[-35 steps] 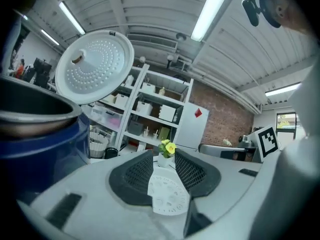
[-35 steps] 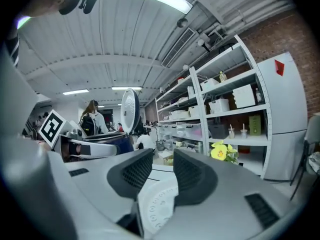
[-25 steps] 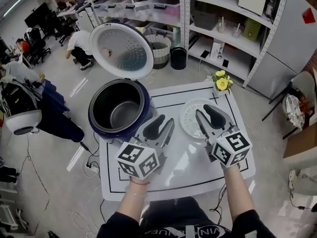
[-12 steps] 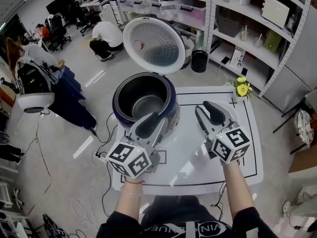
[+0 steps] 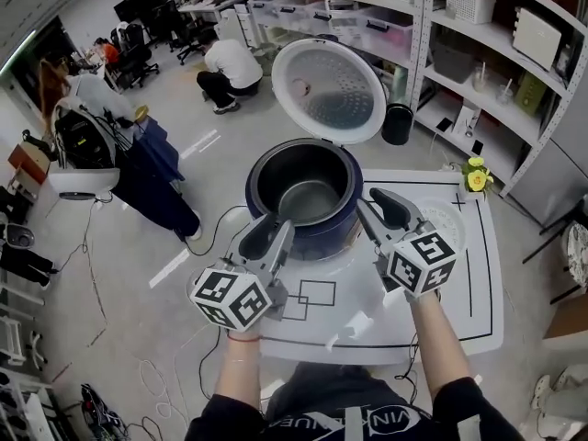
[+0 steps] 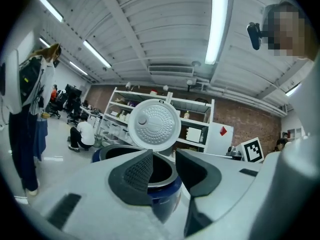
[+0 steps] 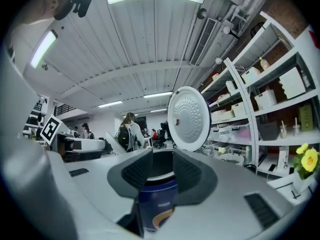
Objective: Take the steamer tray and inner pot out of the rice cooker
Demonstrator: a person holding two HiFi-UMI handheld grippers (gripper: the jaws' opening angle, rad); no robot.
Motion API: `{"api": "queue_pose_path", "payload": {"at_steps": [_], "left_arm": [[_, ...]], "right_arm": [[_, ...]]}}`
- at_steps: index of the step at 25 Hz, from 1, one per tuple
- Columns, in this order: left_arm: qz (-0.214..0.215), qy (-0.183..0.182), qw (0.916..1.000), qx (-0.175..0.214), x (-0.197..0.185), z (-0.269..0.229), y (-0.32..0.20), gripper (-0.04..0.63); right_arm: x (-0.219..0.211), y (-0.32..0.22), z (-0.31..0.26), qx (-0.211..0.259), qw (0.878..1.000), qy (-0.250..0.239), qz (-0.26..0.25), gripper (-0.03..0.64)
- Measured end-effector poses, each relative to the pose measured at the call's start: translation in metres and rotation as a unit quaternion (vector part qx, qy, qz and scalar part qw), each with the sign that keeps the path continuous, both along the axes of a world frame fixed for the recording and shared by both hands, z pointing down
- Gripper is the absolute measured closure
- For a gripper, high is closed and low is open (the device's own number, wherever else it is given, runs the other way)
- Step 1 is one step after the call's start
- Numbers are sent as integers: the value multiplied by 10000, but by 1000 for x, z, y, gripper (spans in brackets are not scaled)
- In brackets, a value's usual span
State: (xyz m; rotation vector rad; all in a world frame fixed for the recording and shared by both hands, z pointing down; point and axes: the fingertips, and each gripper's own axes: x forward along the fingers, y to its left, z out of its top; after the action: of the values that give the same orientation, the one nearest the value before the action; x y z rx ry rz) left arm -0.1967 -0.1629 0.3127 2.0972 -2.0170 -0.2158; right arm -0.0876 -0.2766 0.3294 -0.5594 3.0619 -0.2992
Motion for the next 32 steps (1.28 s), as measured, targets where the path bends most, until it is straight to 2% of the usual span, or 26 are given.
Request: {"api": "queue_pose_path", "payload": {"at_steps": [6,9,14,21,28,32], "left_arm": [[-387,-32,9990,-217,-46,10,23,460],[-490,-38,9984,-281,-66,15,24,460],[-548,-248,9972,-454,-94,26,20,456],[-196,-318,9970,-682,-118,44,-10,439],[217,-339,9947,-941,-134,60,-42,432],[462,-302,9915,-1179,-140,67,-55,405]], "right_arm": [[-31,11,2,-1,9999,118,-89,505],[-41,8,5,-3,9998,208,-60,505],[-50,0,18,-51,9989,457,124,505],[-53,-20,35,-222,9956,747,513,495],[-61,-39,45,-412,9918,990,700,471],[-69,-42,51,-488,9891,1212,682,468]]}}
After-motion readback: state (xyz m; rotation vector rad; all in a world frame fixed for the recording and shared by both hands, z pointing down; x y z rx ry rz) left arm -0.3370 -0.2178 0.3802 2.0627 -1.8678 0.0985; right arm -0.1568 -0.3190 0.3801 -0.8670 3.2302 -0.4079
